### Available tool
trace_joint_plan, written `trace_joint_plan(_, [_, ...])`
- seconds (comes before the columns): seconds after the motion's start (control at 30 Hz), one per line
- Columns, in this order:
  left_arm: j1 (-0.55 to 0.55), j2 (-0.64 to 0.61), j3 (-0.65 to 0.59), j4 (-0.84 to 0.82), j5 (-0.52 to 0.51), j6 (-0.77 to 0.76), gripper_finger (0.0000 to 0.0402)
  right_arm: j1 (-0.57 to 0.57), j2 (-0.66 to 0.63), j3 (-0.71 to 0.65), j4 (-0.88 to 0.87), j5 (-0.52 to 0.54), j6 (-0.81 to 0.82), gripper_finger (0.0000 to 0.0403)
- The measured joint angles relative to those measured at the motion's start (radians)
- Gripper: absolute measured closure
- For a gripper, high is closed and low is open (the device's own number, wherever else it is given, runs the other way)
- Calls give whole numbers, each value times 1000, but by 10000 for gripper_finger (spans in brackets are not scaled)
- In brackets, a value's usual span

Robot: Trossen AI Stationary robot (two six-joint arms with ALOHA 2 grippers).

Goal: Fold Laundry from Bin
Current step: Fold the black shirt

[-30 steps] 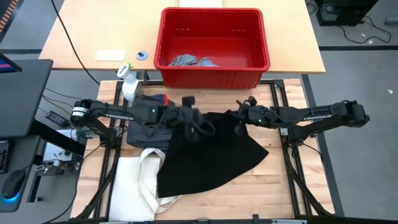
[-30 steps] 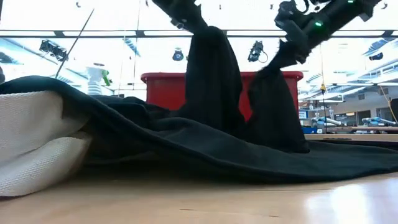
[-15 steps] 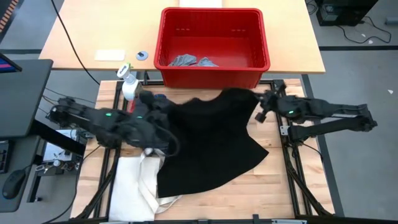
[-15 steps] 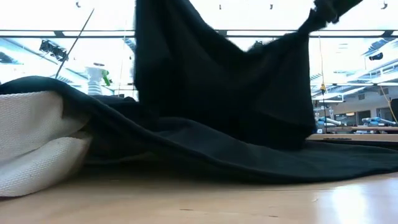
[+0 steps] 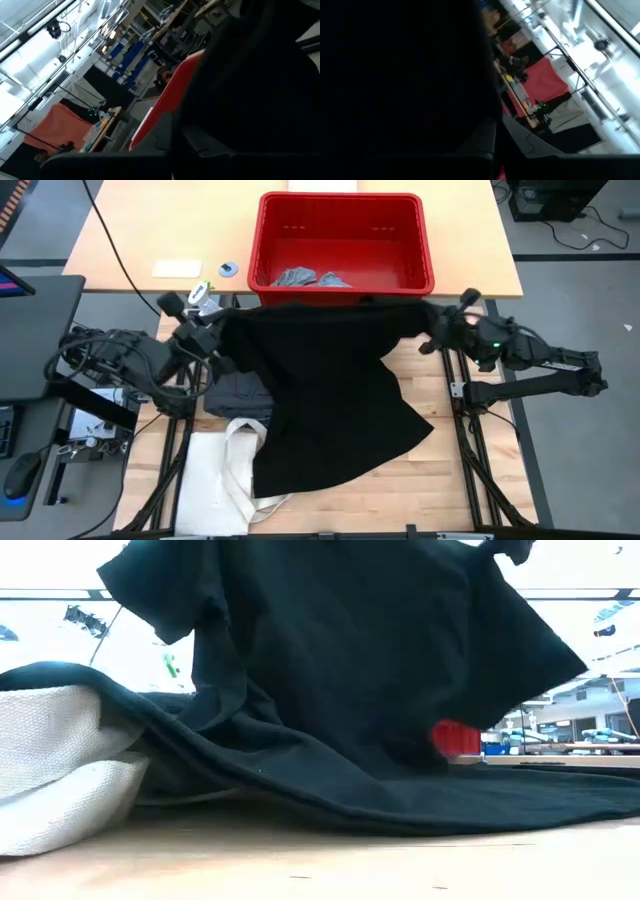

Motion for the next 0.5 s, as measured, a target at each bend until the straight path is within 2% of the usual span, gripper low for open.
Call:
trace_joint_plan(0.13, [0, -24, -1, -64, -9, 21, 390, -28, 21, -2, -40, 29, -80, 381])
trace_joint_plan(0.3, [-1, -37, -2, -65, -27, 23, 390, -60, 22, -2, -55, 48, -49, 386])
trace_joint_plan(0.4, [-26, -37, -2, -86, 41, -28, 390, -55, 14, -2, -116, 30, 17, 386])
trace_joint_plan(0.5, [-51, -34, -2, -130, 114, -54, 390, -39, 12, -1, -222, -43, 88, 384])
